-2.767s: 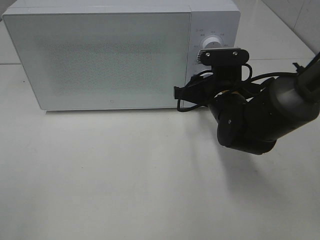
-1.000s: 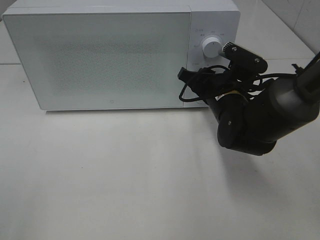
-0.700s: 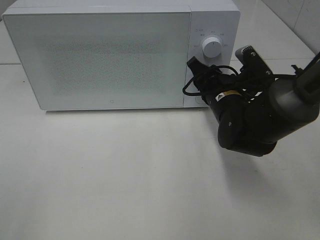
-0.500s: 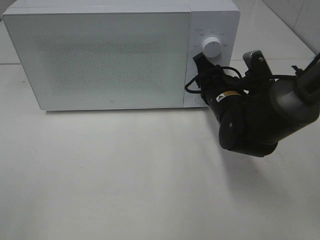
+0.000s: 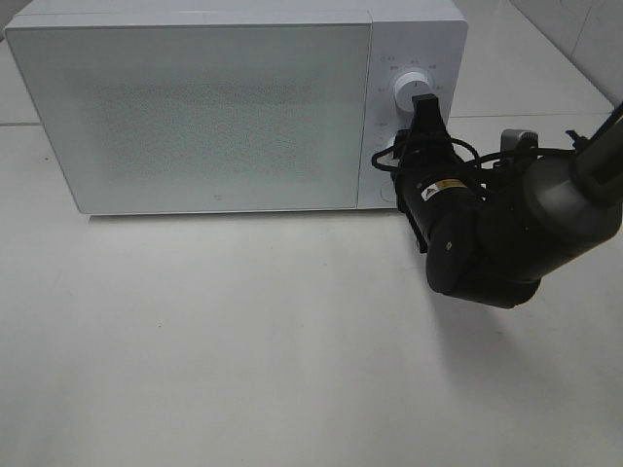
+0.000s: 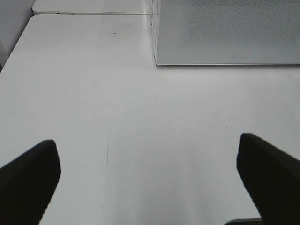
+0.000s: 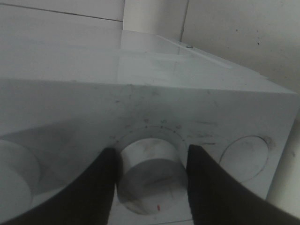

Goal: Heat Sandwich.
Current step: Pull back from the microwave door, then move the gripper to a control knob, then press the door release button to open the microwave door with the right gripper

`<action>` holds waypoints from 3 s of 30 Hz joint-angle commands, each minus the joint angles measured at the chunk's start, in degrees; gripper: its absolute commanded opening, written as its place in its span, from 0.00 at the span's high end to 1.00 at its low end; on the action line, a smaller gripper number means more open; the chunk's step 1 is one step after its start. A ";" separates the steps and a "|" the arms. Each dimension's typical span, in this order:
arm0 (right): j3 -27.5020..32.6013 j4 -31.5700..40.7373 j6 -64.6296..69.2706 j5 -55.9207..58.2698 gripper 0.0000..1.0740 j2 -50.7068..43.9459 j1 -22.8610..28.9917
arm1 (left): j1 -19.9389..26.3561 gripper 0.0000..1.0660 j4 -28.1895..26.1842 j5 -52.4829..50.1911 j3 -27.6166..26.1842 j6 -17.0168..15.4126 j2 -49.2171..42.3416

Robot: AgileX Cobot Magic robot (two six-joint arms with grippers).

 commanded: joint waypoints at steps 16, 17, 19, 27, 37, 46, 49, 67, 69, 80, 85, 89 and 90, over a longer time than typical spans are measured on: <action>-1.20 -2.35 14.78 -4.81 0.89 -0.80 0.11 | 0.00 0.09 -0.17 -0.34 0.17 0.00 -1.55; -1.20 -2.35 14.73 -4.81 0.89 -0.80 0.11 | 0.00 0.09 -0.17 -0.34 0.17 0.00 -1.55; -1.20 -2.52 14.73 -4.81 0.89 -0.80 0.11 | 0.00 0.09 -0.17 -0.34 0.17 0.00 -1.55; -1.20 -2.52 13.12 -4.81 0.87 -0.80 0.11 | 0.00 0.09 -0.17 -0.34 0.17 0.00 -1.55; -1.20 -2.46 12.15 -4.87 0.80 -0.80 0.11 | 0.00 0.09 -0.17 -0.34 0.17 0.00 -1.55; -1.20 -2.01 11.86 -4.81 0.58 -0.80 0.11 | 0.00 0.09 -0.17 -0.34 0.17 0.00 -1.55; -1.20 -1.95 10.71 -4.81 0.48 -0.80 0.11 | 0.00 0.09 -0.17 -0.34 0.17 0.00 -1.55; -1.09 -3.50 9.40 -4.47 0.34 -0.80 0.17 | 0.00 0.09 -0.17 -0.34 0.17 0.00 -1.55; -0.92 -4.30 9.40 -4.47 0.34 -0.80 0.23 | 0.00 0.09 -0.17 -0.34 0.17 0.00 -1.55; 3.72 -8.59 10.54 -5.84 0.34 -2.01 0.34 | 0.00 0.09 -0.17 -0.34 0.17 0.00 -1.55; 6.53 -9.00 10.77 -6.76 0.34 -4.07 0.34 | 0.00 0.09 -0.17 -0.34 0.17 0.00 -1.55; 9.34 -9.97 10.77 -6.65 0.34 -6.02 0.34 | 0.00 0.09 -0.17 -0.34 0.17 0.00 -1.55; 10.14 -10.14 10.83 -6.59 0.34 -6.47 0.34 | 0.00 0.09 -0.17 -0.34 0.17 0.00 -1.55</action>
